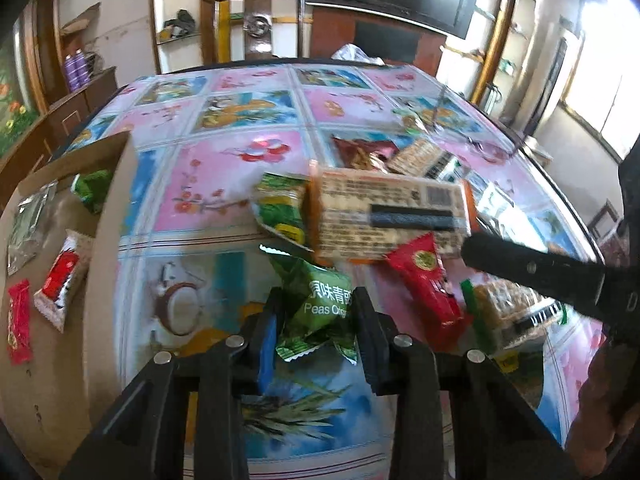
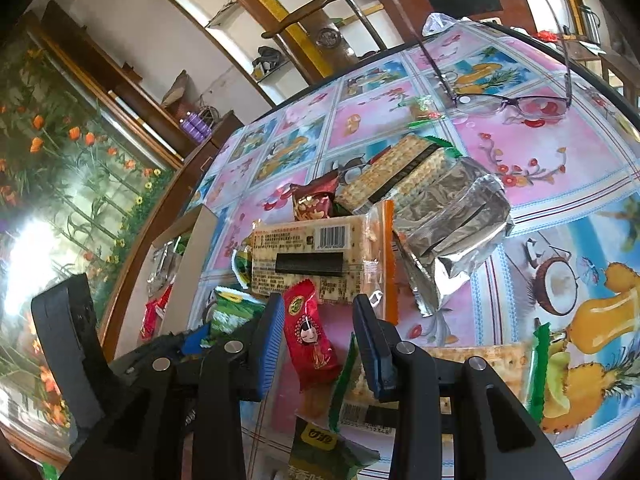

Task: Organize snacks
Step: 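Grasp the green Peas snack bag with the left gripper while the right gripper grasps a red candy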

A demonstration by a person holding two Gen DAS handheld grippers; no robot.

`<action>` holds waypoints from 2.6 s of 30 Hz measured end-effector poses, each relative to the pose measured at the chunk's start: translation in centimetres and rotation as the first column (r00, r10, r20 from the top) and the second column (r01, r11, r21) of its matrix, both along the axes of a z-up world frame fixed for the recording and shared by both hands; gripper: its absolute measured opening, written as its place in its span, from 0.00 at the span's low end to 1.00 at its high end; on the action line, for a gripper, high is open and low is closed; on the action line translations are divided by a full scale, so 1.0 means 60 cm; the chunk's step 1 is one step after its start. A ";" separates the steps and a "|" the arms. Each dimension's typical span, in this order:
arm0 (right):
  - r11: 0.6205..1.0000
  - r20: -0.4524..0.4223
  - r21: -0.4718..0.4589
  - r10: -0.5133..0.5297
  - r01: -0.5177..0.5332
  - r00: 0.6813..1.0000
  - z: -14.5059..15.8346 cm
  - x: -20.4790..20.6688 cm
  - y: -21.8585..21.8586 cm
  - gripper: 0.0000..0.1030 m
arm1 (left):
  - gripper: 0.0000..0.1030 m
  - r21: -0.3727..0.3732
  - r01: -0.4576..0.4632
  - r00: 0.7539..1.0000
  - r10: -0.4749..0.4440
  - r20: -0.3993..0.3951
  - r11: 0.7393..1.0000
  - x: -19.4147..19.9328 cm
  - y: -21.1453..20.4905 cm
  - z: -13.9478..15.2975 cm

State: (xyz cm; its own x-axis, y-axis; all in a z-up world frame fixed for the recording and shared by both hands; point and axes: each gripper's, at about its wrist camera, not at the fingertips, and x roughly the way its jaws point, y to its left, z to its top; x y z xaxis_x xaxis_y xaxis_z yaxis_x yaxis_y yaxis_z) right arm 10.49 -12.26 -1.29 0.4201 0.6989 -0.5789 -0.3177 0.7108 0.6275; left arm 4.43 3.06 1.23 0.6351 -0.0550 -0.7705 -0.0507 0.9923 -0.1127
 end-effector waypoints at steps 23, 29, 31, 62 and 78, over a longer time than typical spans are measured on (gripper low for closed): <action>0.976 0.198 -0.216 0.083 -0.039 0.977 0.025 -0.040 0.067 0.22 | 0.32 -0.032 -0.052 0.993 0.055 0.106 0.998 -0.018 0.032 0.026; 0.977 0.185 -0.210 0.086 -0.046 0.979 0.026 -0.043 0.072 0.22 | 0.32 -0.019 -0.042 0.993 0.044 0.107 0.999 -0.019 0.026 0.026; 0.979 0.182 -0.201 0.081 -0.043 0.980 0.026 -0.043 0.069 0.22 | 0.32 -0.019 -0.042 0.993 0.043 0.109 0.999 -0.020 0.025 0.027; 0.984 0.187 -0.175 0.027 0.007 0.982 0.030 -0.036 0.054 0.22 | 0.32 -0.052 -0.030 0.990 0.037 0.133 0.998 -0.028 0.027 0.039; 0.997 0.194 -0.069 0.055 -0.042 0.980 0.075 -0.089 0.105 0.22 | 0.32 -0.121 -0.137 0.961 0.162 0.224 0.983 -0.136 0.138 0.122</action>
